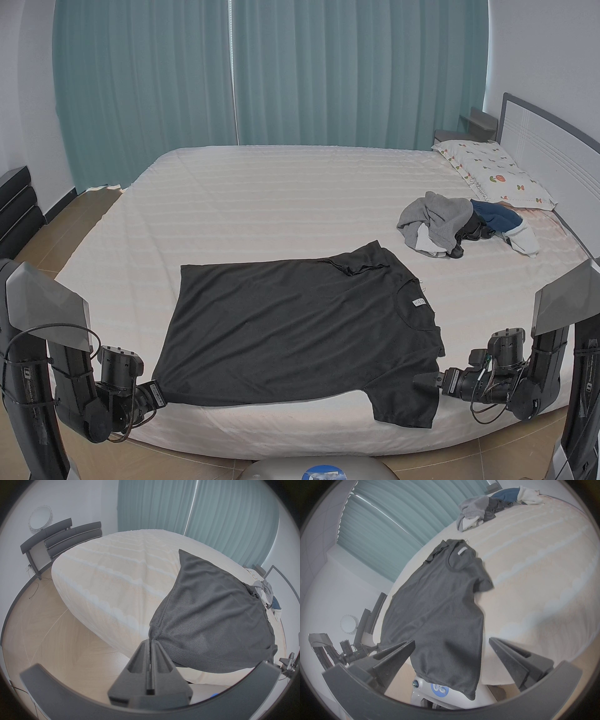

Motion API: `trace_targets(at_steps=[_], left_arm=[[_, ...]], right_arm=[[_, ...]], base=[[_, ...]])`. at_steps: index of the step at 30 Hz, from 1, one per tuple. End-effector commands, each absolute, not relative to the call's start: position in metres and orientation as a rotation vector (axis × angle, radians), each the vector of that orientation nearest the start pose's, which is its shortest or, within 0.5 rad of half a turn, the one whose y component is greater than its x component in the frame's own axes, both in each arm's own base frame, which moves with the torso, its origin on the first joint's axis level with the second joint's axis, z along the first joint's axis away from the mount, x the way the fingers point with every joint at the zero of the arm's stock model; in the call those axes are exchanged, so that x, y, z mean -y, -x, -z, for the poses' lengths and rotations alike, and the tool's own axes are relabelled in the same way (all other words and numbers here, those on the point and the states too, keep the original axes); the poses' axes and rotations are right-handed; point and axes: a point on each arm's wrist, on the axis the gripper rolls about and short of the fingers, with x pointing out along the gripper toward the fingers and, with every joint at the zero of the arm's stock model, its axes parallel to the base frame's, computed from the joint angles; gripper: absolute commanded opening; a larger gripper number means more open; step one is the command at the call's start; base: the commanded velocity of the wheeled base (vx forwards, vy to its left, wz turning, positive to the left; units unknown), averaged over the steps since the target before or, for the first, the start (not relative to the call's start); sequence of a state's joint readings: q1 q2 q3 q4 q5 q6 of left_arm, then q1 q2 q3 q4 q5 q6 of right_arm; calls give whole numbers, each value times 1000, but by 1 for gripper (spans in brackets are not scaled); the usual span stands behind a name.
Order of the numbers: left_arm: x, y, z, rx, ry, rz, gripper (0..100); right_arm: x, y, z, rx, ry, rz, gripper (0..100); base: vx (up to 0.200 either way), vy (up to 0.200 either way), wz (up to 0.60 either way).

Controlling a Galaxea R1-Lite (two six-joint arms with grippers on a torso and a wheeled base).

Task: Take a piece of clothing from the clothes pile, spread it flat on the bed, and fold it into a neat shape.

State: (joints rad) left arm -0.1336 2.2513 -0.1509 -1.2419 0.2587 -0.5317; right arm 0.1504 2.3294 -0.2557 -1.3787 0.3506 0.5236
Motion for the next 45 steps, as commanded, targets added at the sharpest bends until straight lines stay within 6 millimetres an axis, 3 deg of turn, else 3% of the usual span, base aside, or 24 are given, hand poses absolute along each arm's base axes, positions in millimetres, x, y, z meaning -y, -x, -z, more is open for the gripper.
trace_targets(at_steps=[1, 13, 14, 29, 35, 36, 41, 45], left_arm=[[25, -231, 33, -787, 332, -337, 0], [25, -231, 34, -788, 331, -338, 0], [25, -231, 34, -788, 331, -338, 0], [25, -230, 32, -792, 341, -321, 0], [25, -229, 32, -787, 342, -320, 0], [25, -227, 31, -776, 340, -314, 0], [22, -225, 27, -738, 343, -311, 0], [14, -218, 27, -756, 292, -320, 0]], right_arm=[[-51, -258, 48, -862, -559, -282, 100], [-60, -264, 51, -850, -564, -284, 100], [-60, -263, 50, -849, -560, -271, 0], [-47, -253, 40, -829, -536, -162, 0], [-41, -237, 30, -840, -529, -149, 0], [-36, -223, 30, -879, -521, -132, 0], [-33, -205, 31, -925, -519, -131, 0], [-34, -203, 30, -927, -518, -135, 0]], base=[[0, 0, 0], [0, 0, 0], [0, 0, 0], [0, 0, 0], [0, 0, 0], [0, 0, 0], [0, 0, 0], [0, 0, 0]])
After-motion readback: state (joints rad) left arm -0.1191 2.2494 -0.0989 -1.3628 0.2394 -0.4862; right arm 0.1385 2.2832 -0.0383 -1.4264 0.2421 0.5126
